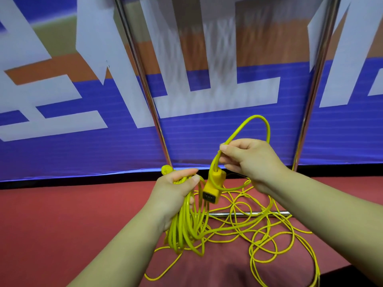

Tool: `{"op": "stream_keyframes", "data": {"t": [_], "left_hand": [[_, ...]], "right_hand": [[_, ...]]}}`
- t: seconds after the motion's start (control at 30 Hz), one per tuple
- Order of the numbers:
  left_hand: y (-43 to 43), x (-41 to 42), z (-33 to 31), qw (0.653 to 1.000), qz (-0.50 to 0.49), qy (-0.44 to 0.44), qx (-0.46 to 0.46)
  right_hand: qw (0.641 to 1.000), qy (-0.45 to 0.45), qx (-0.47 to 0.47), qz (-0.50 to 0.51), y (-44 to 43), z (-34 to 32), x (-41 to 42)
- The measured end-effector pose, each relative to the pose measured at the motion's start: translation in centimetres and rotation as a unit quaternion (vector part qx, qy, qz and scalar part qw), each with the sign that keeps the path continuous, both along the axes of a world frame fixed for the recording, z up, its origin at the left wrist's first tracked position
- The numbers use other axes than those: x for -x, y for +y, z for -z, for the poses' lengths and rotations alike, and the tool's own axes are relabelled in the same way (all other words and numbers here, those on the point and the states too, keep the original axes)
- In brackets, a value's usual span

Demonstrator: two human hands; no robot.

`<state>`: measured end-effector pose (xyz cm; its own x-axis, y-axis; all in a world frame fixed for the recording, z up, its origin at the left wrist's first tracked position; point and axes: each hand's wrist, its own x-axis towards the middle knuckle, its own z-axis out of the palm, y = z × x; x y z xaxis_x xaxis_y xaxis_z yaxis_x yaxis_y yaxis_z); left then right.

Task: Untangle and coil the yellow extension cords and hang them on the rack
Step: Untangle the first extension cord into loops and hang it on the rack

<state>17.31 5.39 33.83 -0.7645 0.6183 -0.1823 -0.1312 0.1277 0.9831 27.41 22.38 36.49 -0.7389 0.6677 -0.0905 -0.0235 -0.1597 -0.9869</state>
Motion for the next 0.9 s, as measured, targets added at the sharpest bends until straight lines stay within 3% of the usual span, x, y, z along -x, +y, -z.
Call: {"op": "stream_keyframes", "data": {"t": [0.43, 0.6, 0.77, 0.9], "left_hand": [[0.4, 0.2, 0.0, 0.992, -0.013, 0.115, 0.053], [0.1, 1.1, 0.1, 0.995, -0.042, 0.080, 0.038], [-0.2, 1.6, 0.8, 0.996, -0.034, 0.058, 0.061], [-0.1, 1.3, 0.8, 0.999, -0.013, 0.005, 0.046]], "right_hand": [[0.998, 0.013, 0.038, -0.047, -2.1, -0.7, 0.3], [1.000, 0.013, 0.017, -0.010, -1.4, -0.9, 0.2], [0.989, 0.048, 0.135, 0.047, -0.6, -0.7, 0.6], [0.980, 0.063, 0.146, 0.122, 0.2, -0.7, 0.6]]}}
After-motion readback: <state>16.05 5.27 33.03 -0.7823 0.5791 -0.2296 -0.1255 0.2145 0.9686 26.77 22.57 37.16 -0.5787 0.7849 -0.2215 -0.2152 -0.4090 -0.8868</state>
